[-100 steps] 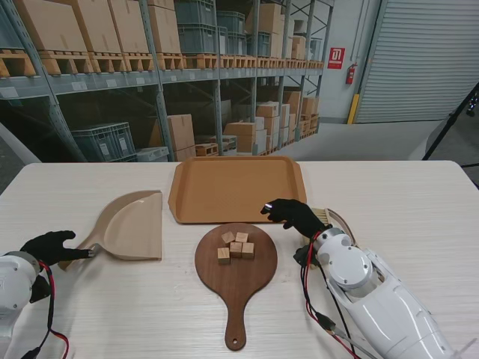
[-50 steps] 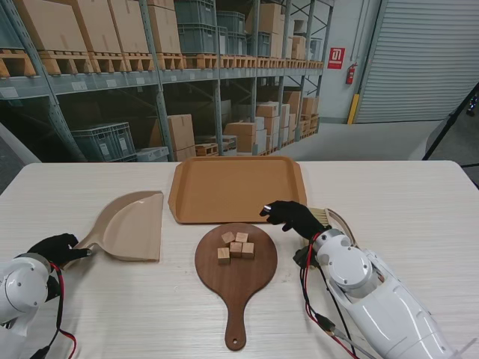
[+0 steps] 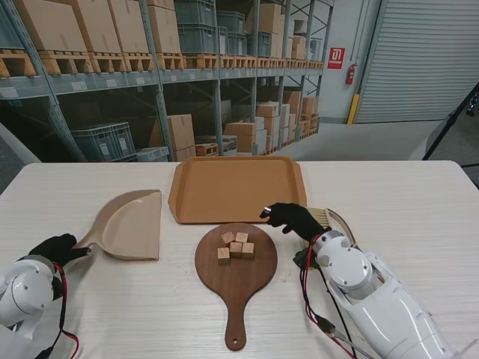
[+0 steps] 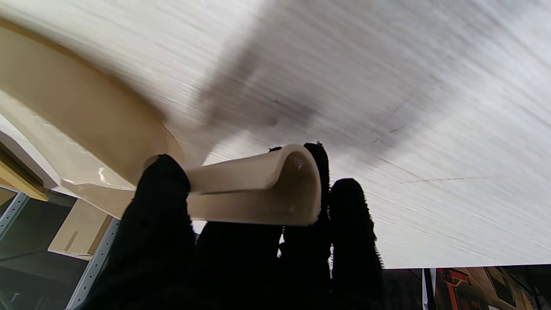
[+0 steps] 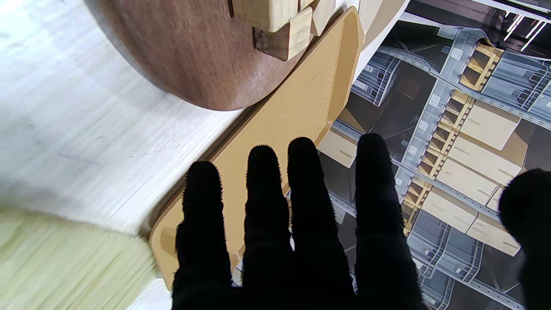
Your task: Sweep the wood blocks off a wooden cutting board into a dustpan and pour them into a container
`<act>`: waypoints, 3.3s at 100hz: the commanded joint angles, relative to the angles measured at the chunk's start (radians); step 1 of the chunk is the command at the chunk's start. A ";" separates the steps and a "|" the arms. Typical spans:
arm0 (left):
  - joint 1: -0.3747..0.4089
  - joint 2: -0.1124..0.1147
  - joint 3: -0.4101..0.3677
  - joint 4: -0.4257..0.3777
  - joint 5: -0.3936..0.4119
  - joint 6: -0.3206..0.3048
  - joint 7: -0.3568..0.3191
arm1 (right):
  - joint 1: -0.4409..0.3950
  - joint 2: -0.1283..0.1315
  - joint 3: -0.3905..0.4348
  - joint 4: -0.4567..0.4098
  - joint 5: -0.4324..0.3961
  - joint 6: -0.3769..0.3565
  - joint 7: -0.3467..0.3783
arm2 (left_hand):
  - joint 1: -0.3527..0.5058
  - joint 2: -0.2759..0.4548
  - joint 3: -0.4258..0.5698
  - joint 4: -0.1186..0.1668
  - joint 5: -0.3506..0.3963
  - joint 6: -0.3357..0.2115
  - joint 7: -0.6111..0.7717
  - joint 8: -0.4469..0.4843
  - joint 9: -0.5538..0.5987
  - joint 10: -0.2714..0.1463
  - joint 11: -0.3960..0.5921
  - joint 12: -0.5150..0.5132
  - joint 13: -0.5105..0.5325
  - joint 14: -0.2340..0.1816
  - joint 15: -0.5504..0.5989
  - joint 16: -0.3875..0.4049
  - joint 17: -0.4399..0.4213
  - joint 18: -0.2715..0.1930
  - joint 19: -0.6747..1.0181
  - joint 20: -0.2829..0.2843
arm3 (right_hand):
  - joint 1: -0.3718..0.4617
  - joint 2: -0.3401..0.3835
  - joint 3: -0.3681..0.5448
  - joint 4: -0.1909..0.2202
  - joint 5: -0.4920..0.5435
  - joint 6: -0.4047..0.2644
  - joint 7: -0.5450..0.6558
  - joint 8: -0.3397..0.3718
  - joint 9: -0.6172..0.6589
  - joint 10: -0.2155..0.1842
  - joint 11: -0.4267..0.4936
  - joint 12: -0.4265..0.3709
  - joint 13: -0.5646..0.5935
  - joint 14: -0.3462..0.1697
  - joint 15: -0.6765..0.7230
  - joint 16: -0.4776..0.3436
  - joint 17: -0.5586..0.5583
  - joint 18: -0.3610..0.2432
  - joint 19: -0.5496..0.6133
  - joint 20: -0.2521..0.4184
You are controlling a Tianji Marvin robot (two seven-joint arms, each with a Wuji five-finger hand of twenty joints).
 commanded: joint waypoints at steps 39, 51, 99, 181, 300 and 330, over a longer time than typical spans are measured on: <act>0.216 -0.032 -0.046 -0.120 0.015 -0.001 0.083 | -0.023 -0.001 0.003 -0.015 0.009 0.025 0.013 | 0.179 0.091 0.076 -0.002 0.108 -0.056 0.206 0.068 0.054 -0.139 0.837 0.065 0.085 -0.116 0.099 0.031 0.018 0.011 0.057 0.063 | 0.001 0.019 -0.048 0.010 -0.003 -0.004 0.005 -0.004 0.016 -0.006 0.028 0.017 0.003 -0.016 0.031 0.007 0.007 0.014 0.000 0.027; 0.264 -0.037 -0.074 -0.157 0.013 -0.016 0.092 | -0.024 -0.001 0.001 -0.016 0.011 0.026 0.014 | 0.176 0.088 0.074 -0.002 0.111 -0.062 0.205 0.069 0.054 -0.139 0.836 0.065 0.087 -0.116 0.098 0.029 0.018 0.011 0.057 0.064 | 0.003 0.019 -0.050 0.010 -0.004 -0.004 0.004 -0.005 0.016 -0.007 0.028 0.017 0.004 -0.015 0.032 0.007 0.007 0.015 0.001 0.027; 0.272 -0.037 -0.131 -0.205 -0.010 -0.086 0.071 | -0.024 0.000 -0.003 -0.020 0.011 0.026 0.019 | 0.139 0.038 0.083 0.002 0.125 -0.129 0.102 -0.013 0.034 -0.117 0.589 -0.058 0.049 -0.084 -0.078 -0.030 -0.001 0.005 -0.025 0.021 | 0.010 0.018 -0.052 0.012 -0.003 -0.005 0.005 -0.004 0.015 -0.008 0.028 0.017 0.004 -0.016 0.032 0.007 0.008 0.015 0.004 0.025; 0.163 0.001 -0.102 -0.136 0.041 -0.194 -0.072 | -0.019 -0.001 -0.005 -0.007 0.018 0.031 0.025 | -0.198 -0.156 0.090 0.008 -0.042 -0.090 -0.291 -0.074 -0.265 -0.060 0.259 -0.243 -0.142 -0.045 -0.335 -0.090 -0.110 0.056 -0.209 -0.082 | 0.015 0.016 -0.052 0.012 -0.002 -0.003 0.005 -0.004 0.015 -0.007 0.030 0.017 0.004 -0.015 0.034 0.007 0.006 0.015 0.007 0.022; 0.149 -0.008 -0.057 -0.095 0.079 -0.187 0.021 | -0.022 0.000 -0.003 0.001 0.020 0.034 0.031 | 0.125 0.218 0.064 -0.007 0.085 -0.043 0.267 0.155 0.079 -0.199 0.920 -0.001 0.189 -0.157 0.265 0.065 0.092 0.022 0.144 0.111 | 0.020 0.019 -0.056 0.013 0.008 0.007 0.008 -0.004 0.024 -0.001 0.038 0.019 0.034 -0.009 0.061 0.020 0.036 0.016 0.053 0.034; 0.250 -0.025 -0.107 -0.177 0.124 -0.214 0.116 | -0.030 0.001 0.006 -0.004 0.011 0.035 0.025 | 0.137 0.227 0.064 -0.007 0.066 -0.004 0.389 0.260 0.133 -0.275 1.156 0.095 0.237 -0.232 0.445 0.068 0.151 0.037 0.183 0.129 | 0.024 0.021 -0.058 0.013 0.016 0.011 0.010 -0.003 0.025 0.002 0.041 0.019 0.039 -0.005 0.072 0.025 0.038 0.016 0.073 0.035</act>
